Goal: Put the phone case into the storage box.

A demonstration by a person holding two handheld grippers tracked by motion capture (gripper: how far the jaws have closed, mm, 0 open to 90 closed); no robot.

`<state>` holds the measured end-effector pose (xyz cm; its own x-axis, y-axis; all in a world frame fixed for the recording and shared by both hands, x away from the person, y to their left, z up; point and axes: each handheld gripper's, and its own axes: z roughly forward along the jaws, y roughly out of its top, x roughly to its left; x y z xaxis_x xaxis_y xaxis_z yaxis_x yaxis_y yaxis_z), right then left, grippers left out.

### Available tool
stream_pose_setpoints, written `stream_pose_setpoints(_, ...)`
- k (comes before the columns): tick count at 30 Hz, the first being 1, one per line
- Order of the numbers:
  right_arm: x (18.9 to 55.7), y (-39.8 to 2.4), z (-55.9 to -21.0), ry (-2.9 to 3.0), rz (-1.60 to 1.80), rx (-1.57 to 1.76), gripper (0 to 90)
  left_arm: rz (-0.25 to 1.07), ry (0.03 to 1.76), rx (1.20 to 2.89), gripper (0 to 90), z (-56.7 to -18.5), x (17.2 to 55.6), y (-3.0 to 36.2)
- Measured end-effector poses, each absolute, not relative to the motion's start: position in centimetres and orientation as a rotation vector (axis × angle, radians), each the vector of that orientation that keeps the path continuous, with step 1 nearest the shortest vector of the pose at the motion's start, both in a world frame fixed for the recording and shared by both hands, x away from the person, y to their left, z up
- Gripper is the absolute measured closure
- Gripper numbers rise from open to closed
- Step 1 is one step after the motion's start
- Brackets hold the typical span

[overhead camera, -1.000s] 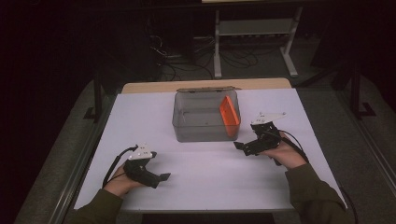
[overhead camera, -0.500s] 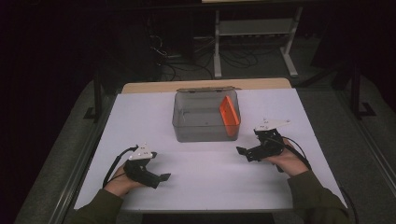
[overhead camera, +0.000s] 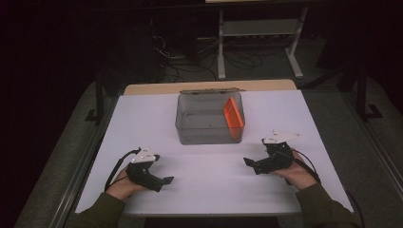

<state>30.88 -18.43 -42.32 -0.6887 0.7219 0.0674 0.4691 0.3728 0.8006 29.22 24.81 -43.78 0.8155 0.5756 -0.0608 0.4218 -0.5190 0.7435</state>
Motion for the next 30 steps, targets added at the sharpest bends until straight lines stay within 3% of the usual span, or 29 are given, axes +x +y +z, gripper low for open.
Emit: stream_pose_setpoints(30, 27.3, -20.3, -44.1, 2.280, 1.253, 1.038, 0.0, 0.247, 0.730, 2.189, 0.0, -43.7, 29.1, 24.8)
